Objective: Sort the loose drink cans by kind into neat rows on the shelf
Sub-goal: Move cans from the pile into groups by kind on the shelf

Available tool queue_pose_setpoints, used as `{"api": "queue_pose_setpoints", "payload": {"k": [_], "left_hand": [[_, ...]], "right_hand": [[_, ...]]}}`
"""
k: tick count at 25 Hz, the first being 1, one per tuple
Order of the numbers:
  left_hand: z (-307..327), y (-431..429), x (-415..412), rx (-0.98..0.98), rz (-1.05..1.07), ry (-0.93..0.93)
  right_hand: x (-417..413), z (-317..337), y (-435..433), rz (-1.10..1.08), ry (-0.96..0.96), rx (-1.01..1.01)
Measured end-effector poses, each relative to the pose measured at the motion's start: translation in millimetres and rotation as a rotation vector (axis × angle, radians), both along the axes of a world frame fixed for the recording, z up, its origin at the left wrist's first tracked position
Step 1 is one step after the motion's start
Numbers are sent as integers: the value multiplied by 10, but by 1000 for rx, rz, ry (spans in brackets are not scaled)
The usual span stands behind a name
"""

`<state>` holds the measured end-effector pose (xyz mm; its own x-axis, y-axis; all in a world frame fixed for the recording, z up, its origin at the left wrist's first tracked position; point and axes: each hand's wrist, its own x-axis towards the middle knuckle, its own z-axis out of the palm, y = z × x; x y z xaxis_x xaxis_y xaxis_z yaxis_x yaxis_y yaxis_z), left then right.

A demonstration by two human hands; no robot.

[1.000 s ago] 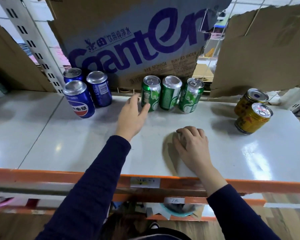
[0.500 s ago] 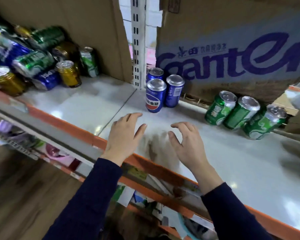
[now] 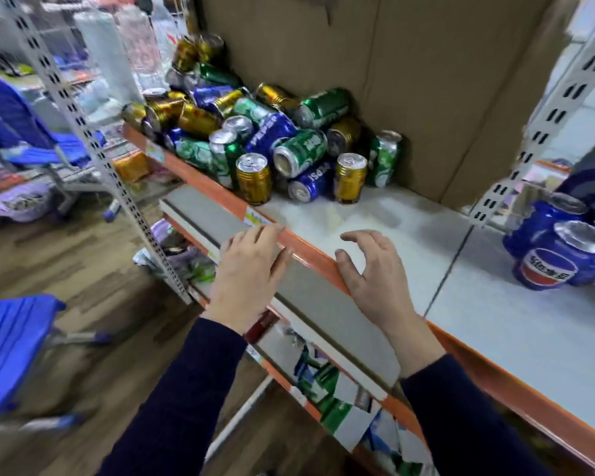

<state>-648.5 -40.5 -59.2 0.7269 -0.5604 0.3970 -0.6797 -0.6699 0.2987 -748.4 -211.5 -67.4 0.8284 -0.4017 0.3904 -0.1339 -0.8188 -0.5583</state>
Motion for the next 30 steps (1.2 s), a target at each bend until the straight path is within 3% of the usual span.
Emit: {"api": "queue_pose_setpoints", "payload": {"k": [7, 14, 20, 25, 30], "left_hand": [[56, 656, 1044, -51, 91, 20], [171, 684, 2432, -62, 126, -21], [311, 513, 3480, -118, 116, -18], [327, 510, 4236, -167, 85, 11], [389, 515, 5059, -189, -70, 62]], "right_hand": [[1276, 273, 416, 114, -114, 11], [2723, 542, 374, 140, -244, -29], [3878, 868, 107, 187, -211, -72], [4704, 980, 17, 206, -49, -105], [5270, 929, 63, 191, 23, -73]]}}
